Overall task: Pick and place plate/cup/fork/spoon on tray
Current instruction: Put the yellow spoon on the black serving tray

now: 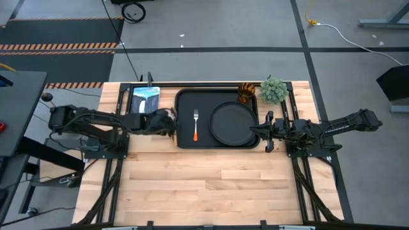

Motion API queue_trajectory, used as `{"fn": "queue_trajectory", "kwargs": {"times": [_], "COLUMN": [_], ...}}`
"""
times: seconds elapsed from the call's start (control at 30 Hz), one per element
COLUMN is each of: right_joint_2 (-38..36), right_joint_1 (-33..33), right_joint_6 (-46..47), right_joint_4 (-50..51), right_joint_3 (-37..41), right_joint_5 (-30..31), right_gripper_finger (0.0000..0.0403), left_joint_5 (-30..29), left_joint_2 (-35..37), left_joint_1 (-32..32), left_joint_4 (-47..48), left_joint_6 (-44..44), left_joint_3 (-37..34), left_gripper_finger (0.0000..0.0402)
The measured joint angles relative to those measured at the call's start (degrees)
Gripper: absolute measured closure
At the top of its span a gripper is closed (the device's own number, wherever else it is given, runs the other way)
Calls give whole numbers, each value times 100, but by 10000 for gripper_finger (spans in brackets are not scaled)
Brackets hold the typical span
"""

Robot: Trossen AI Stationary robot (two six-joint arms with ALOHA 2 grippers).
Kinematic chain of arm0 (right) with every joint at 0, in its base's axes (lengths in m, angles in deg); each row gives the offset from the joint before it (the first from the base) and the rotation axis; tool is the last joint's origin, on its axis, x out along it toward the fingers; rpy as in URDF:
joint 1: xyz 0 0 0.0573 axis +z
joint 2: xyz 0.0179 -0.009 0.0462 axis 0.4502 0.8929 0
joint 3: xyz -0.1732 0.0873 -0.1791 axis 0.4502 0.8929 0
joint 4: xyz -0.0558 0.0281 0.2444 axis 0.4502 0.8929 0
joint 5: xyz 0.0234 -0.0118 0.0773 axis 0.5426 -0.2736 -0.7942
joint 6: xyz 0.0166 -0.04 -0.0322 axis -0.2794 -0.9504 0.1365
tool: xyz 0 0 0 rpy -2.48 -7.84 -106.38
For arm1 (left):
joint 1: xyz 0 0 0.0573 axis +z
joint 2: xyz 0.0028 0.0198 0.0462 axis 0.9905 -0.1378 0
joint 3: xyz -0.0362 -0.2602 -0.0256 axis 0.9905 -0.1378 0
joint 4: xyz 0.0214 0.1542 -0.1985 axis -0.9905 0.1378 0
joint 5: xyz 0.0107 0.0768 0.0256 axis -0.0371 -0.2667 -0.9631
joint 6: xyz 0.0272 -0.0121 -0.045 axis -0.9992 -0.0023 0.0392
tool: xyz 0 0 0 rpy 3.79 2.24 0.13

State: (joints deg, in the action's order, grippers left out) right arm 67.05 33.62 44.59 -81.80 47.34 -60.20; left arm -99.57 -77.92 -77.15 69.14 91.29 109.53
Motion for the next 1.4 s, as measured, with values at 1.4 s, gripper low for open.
{"fn": "queue_trajectory", "kwargs": {"times": [1.4], "right_joint_2": [0], "right_joint_1": [1], "right_joint_6": [-1], "right_joint_4": [1], "right_joint_3": [1], "right_joint_5": [1], "right_gripper_finger": [369], "left_joint_5": [832], "left_joint_2": [-2712], "left_joint_1": [1278], "left_joint_4": [261], "left_joint_6": [-1249], "left_joint_3": [1814], "left_gripper_finger": [333]}}
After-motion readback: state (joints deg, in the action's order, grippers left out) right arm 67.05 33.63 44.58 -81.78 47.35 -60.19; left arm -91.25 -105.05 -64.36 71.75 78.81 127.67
